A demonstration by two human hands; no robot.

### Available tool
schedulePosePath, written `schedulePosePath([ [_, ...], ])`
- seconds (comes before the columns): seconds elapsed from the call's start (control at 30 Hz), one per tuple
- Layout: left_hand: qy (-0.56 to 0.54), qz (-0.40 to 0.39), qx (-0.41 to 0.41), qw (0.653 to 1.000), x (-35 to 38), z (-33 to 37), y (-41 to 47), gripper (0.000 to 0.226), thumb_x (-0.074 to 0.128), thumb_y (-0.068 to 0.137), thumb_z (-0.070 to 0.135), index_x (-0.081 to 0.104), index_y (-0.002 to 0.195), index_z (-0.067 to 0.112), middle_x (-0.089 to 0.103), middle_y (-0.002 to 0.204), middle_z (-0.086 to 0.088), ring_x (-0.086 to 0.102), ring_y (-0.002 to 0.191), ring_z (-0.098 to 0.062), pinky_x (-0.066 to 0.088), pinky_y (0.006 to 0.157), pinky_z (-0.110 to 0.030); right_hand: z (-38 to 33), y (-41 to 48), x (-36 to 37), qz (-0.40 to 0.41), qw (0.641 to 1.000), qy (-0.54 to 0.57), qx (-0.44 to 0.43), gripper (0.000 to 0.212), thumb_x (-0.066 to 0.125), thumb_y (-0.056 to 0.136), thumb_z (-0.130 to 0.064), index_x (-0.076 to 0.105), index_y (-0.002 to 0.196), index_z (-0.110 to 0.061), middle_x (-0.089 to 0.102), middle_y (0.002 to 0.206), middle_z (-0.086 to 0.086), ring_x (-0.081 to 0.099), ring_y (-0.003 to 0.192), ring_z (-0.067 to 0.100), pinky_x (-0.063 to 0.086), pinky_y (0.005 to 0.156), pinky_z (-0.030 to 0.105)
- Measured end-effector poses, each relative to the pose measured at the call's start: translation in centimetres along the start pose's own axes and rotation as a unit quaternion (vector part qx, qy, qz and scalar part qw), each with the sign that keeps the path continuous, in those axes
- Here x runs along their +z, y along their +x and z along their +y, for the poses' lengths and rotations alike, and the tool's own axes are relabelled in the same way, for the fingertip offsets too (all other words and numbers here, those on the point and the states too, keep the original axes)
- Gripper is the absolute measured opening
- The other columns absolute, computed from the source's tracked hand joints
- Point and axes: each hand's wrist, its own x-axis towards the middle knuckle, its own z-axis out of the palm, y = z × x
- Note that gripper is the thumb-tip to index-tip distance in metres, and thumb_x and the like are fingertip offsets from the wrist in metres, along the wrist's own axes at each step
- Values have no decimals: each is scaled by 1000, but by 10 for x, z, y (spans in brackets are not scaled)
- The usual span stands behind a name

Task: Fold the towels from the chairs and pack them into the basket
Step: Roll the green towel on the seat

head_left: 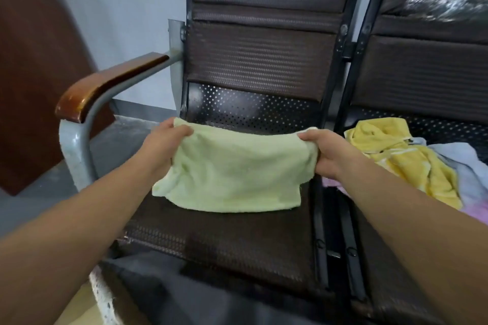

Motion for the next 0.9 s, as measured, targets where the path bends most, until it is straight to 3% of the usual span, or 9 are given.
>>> schedulePosePath([
  [0.07, -15, -26, 26, 999, -1, 16, -18, 19, 57, 88, -3, 61, 84, 15, 66, 80, -9, 65, 78, -28, 55, 79, -44, -11, -20, -1, 14, 1000, -8, -25, 29, 70, 84, -15, 68, 111, -4, 71, 114, 16, 68, 102, 33, 57, 83, 46],
  [0.17, -58, -60, 41, 996, -7, 38, -46, 20, 54, 86, -13, 60, 91, 5, 65, 86, -13, 65, 79, -27, 54, 80, -41, -28, -53, -3, 8, 997, -4, -74, 19, 69, 84, -9, 67, 103, -4, 70, 107, 16, 69, 92, 31, 58, 78, 41],
  [0.3, -177, -91, 11, 980, -21, 65, -73, 21, 54, 90, 3, 65, 108, 0, 69, 102, -15, 67, 95, -27, 51, 96, -41, -47, -94, -4, -17, 991, 31, -126, 16, 63, 94, -17, 63, 104, -5, 66, 92, 14, 67, 76, 26, 57, 58, 30],
  [0.37, -188, -80, 5, 979, -27, 76, -83, 22, 51, 91, 7, 63, 109, 2, 68, 103, -14, 66, 96, -26, 49, 99, -43, -57, -108, -5, -32, 989, 72, -125, 23, 56, 98, -23, 61, 110, -4, 67, 96, 16, 67, 83, 29, 58, 63, 32],
  [0.53, -43, -18, 102, 994, -37, 107, -108, 13, 54, 97, 5, 61, 106, 11, 63, 98, -13, 61, 83, -22, 50, 75, -38, -79, -139, -11, -34, 984, 34, -170, 10, 59, 95, -8, 64, 96, 0, 66, 97, 18, 68, 81, 28, 57, 74, 38],
  [0.6, -37, -6, 131, 991, -41, 125, -121, 12, 53, 96, 2, 60, 97, 11, 61, 88, -11, 58, 75, -20, 46, 67, -34, -90, -151, -11, -19, 980, -1, -199, 9, 60, 91, 3, 63, 99, 6, 65, 101, 24, 68, 83, 32, 58, 76, 40],
  [0.7, -36, 14, 177, 984, -48, 155, -135, 20, 60, 83, 1, 47, 77, 15, 50, 75, -6, 49, 66, -20, 35, 58, -35, -112, -169, -8, 25, 972, 37, -232, 18, 63, 86, 14, 58, 94, -2, 64, 94, 23, 67, 81, 32, 57, 77, 43],
  [0.8, -27, 27, 195, 980, -53, 184, -148, 23, 65, 75, 8, 45, 77, 20, 47, 77, -9, 48, 63, -21, 37, 58, -34, -136, -189, -9, -37, 969, 53, -240, 24, 60, 87, 15, 60, 106, 0, 65, 98, 20, 67, 86, 29, 56, 78, 36],
  [0.9, 106, 97, 249, 958, -61, 200, -149, 30, 71, 81, 17, 45, 94, 26, 52, 88, -10, 53, 72, -24, 44, 64, -37, -151, -202, -14, 13, 950, -162, -265, 41, 64, 81, 18, 65, 120, 4, 66, 113, 20, 64, 106, 30, 50, 94, 32],
])
